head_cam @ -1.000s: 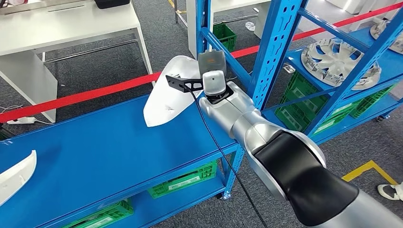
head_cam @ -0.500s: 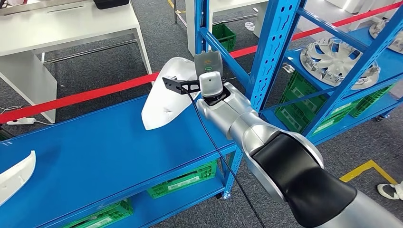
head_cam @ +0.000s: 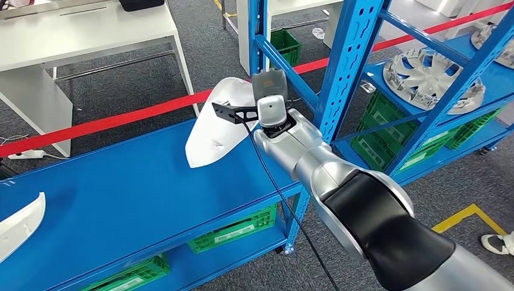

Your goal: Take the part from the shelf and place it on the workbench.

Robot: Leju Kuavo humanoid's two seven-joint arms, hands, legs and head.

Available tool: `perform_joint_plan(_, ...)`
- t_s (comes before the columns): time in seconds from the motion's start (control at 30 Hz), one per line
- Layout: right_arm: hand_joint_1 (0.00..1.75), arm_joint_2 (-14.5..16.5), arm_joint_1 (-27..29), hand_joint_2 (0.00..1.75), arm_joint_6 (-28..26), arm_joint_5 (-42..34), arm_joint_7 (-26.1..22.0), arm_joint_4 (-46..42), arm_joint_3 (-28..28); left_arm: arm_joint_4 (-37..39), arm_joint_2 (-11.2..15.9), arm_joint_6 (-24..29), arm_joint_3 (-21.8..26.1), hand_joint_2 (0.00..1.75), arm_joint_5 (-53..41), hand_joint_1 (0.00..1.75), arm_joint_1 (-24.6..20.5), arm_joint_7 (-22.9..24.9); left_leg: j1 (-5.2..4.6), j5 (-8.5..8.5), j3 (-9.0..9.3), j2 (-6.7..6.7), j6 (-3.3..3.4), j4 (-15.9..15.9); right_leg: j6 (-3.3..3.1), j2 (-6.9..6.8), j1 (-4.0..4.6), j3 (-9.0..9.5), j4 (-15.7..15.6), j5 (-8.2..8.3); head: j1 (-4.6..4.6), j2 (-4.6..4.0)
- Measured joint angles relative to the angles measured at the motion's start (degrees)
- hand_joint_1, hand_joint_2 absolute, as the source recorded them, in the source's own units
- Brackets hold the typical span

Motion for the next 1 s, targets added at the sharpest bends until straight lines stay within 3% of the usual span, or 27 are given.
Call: perform_joint_plan(1.0,1.75,-1.39,1.59,1.75,-1.05,1.64,-0.30,0.00,-0.85,-0.20,0.02,0.00,-0.28,1.75,-0.18,0.00,-0.04,0.75,-0.07,0.01,-0.07,-0.15,0.01,0.00,0.00,-0.07,-0.07,0.01,-0.01,0.00,0.00,0.00)
